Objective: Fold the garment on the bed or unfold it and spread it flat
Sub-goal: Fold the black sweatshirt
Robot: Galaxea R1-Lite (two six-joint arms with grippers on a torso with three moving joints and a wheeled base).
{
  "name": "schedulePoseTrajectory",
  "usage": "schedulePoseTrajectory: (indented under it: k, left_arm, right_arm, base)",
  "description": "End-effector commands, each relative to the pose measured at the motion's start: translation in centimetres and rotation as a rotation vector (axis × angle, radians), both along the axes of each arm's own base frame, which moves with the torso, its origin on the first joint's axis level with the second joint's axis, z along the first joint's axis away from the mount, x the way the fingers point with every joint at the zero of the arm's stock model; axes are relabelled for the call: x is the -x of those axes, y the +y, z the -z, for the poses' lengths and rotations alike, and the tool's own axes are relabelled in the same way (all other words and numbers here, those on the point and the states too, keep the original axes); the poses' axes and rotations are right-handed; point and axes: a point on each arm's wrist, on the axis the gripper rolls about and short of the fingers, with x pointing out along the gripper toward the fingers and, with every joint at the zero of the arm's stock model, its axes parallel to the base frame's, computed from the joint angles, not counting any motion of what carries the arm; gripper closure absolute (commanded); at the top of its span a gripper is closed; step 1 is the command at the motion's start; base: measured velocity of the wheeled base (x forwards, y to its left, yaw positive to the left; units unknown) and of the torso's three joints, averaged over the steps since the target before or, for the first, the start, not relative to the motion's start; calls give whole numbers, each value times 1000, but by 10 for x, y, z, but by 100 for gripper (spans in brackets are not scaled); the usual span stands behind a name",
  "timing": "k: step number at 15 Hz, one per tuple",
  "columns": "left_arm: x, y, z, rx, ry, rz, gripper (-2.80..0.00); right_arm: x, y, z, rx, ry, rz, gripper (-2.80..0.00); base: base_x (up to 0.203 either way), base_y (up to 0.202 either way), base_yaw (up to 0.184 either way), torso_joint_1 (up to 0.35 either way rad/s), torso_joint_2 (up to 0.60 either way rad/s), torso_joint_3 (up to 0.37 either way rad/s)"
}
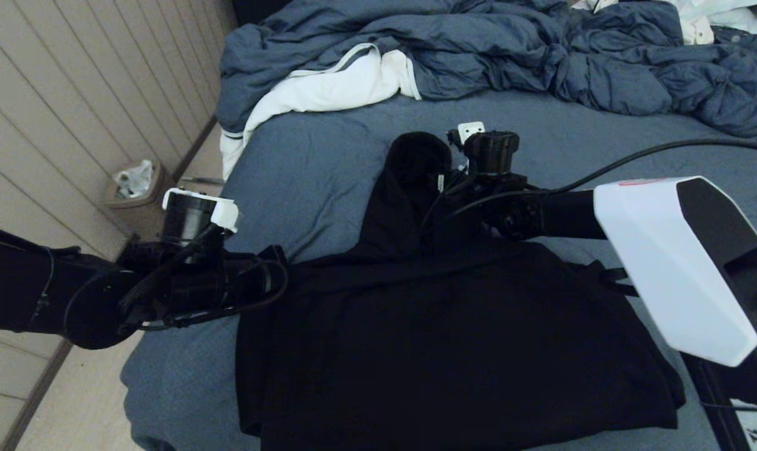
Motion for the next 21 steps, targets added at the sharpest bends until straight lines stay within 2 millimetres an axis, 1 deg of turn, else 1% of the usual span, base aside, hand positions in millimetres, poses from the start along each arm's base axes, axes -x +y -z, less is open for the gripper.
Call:
schedulePoseTrajectory:
  k: [1,2,3,5,8,11,12,15,16,21]
  left_arm:
    - [-2,-4,6,-1,9,6,0]
    - [-3,-4,7,4,-3,4,0]
    - [-4,-5,7,6,-16,9,0]
    - [-3,-4,8,2,-15,12,0]
    - [-1,-6,9,0,-13,19,0]
    - [0,-8,10,-2,-10,23,0]
    - [0,-8,10,-1,-10,24,0]
    - [0,-8,10,-3,-10,23,0]
    - [0,-7,10,-3,-10,22,0]
    - [-1,-9,13,-8,-1,27,0]
  right_arm:
    - [-4,-2,8,0,-1,7,-280]
    - [-7,-2,12,-4,-12,10,-280]
    - [-7,-6,9,-6,-21,11,-280]
    - [-7,-6,7,-8,-26,2,-280]
    - [-9,-3,15,-5,-14,-31,-280]
    - [-10,-3,17,-6,-9,-30,-280]
    - [-11,-2,21,-3,0,-29,0]
    - [-14,-1,28,-2,11,-40,0]
    - [-14,1,30,-4,14,-43,-280]
    - [-12,2,25,-10,-6,-46,-280]
  base:
    - [0,0,0,0,0,0]
    - [0,0,0,0,0,0]
    - [0,0,0,0,0,0]
    - [0,0,0,0,0,0]
    - [0,0,0,0,0,0]
    - [0,0,0,0,0,0]
    - [0,0,0,0,0,0]
    - [0,0,0,0,0,0]
    - [0,0,0,0,0,0]
    - [0,0,0,0,0,0]
